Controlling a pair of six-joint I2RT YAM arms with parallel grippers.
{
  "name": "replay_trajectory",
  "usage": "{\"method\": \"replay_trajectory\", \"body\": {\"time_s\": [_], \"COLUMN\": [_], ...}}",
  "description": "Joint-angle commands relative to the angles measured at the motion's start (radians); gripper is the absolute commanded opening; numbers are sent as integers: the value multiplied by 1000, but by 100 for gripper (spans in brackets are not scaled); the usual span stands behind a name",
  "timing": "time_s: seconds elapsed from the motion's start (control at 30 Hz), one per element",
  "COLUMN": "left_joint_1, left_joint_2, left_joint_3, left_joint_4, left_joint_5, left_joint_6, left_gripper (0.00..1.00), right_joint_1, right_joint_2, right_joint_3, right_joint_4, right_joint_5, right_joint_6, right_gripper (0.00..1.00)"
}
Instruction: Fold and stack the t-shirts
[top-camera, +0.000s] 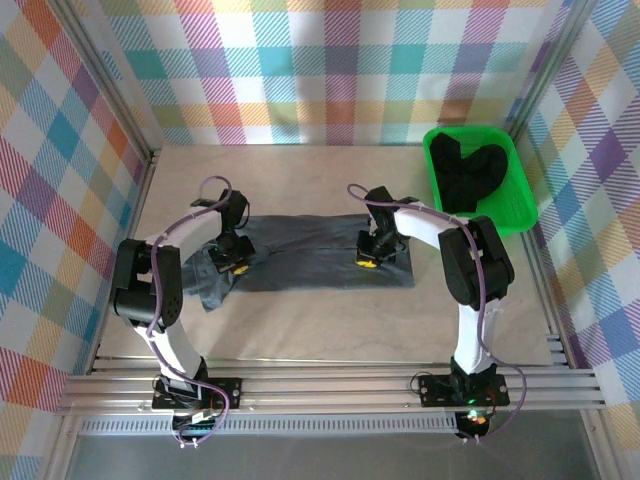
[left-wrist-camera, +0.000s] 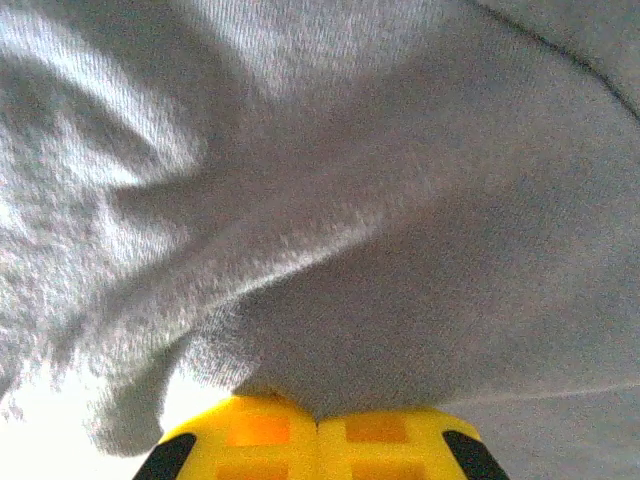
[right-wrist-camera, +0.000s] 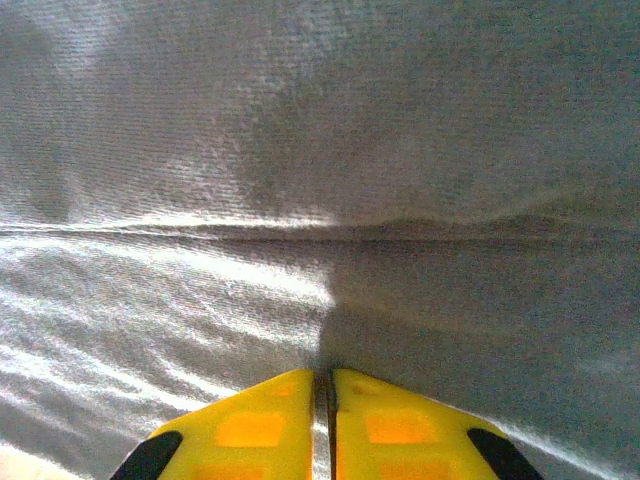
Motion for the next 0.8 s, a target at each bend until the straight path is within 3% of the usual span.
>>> {"method": "replay_trajectory", "body": {"time_s": [0.0, 0.47, 0.73, 0.77], "left_joint_1": [-4, -53, -57, -59], "left_joint_2": [-36, -57, -65, -66], "left_joint_3": [-22, -60, -39, -38], "left_joint_4": [-39, -29, -54, -51], "left_joint_5": [104, 276, 230, 221], "left_joint_6": [-78, -288, -392, -394], "left_gripper": [0, 0, 1, 9], "right_joint_1": [-3, -3, -3, -3], "right_joint_2": [20, 37, 44, 44], "right_joint_3": [28, 35, 47, 49], "right_joint_4": [-23, -33, -39, -40], "right_joint_5": [3, 4, 3, 4], "right_joint_6": [-22, -24, -26, -27], "right_gripper": [13, 13, 12, 12]}}
